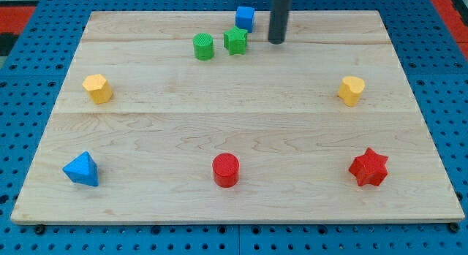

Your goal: Push the green star along with green circle slightly left

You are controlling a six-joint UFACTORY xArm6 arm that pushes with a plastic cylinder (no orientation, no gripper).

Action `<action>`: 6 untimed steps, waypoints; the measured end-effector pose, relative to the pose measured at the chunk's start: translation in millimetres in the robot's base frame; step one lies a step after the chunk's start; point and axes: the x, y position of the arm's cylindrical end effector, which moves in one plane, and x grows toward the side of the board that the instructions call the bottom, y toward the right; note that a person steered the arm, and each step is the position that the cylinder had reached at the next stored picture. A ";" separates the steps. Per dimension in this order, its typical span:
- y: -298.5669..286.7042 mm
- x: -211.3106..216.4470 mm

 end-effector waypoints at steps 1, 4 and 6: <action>-51.5 -21.2; -117.7 26.5; -131.5 -9.1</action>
